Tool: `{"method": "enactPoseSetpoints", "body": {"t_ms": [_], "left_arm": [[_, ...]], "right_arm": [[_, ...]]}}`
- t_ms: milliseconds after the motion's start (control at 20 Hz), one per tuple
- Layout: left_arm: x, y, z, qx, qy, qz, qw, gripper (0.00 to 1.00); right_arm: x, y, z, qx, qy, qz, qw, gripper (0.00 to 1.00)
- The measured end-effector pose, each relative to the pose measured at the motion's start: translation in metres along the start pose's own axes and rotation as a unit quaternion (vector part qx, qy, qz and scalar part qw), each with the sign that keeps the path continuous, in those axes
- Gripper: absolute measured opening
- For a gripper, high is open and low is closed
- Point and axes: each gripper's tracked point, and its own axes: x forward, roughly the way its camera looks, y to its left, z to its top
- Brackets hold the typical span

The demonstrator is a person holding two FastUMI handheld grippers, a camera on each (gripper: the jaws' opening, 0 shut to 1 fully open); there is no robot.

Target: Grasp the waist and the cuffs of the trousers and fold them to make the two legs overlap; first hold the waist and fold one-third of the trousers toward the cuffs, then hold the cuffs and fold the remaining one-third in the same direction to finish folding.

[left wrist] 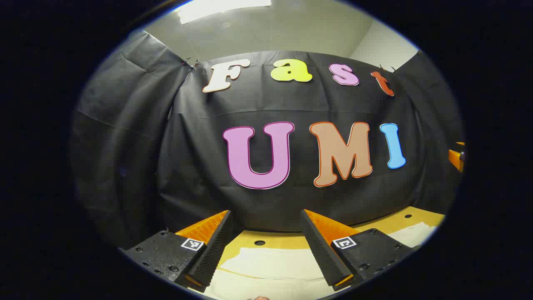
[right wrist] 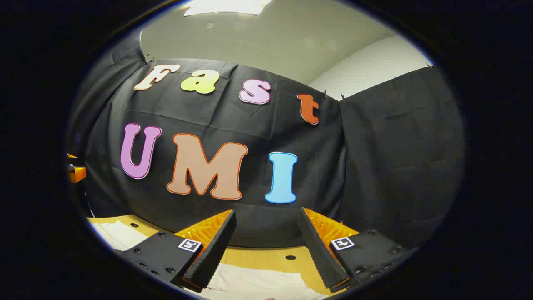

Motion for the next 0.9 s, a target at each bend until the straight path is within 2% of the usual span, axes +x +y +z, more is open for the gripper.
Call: {"method": "enactPoseSetpoints", "body": {"t_ms": [150,350,400,500,900], "left_arm": [[-0.002,0.007,0.001,0.015,-0.001,0.002,1.000,0.96],[-0.004,0.017,-0.004,0.009,0.003,0.011,1.000,0.96],[-0.004,0.019,-0.004,0.007,0.004,0.011,1.000,0.99],[-0.004,0.023,-0.006,0.009,0.006,0.013,1.000,0.96],[-0.012,0.036,-0.021,0.028,0.011,0.008,1.000,0.96]], "right_arm": [[0.002,0.004,-0.006,0.005,0.009,0.002,1.000,0.97],[0.001,0.008,-0.006,0.003,0.009,0.000,1.000,0.97],[0.001,0.008,-0.006,0.001,0.009,0.001,1.000,0.97],[0.001,0.006,-0.005,-0.001,0.007,0.000,1.000,0.97],[-0.003,0.006,-0.006,0.004,0.015,-0.007,1.000,0.97]]}}
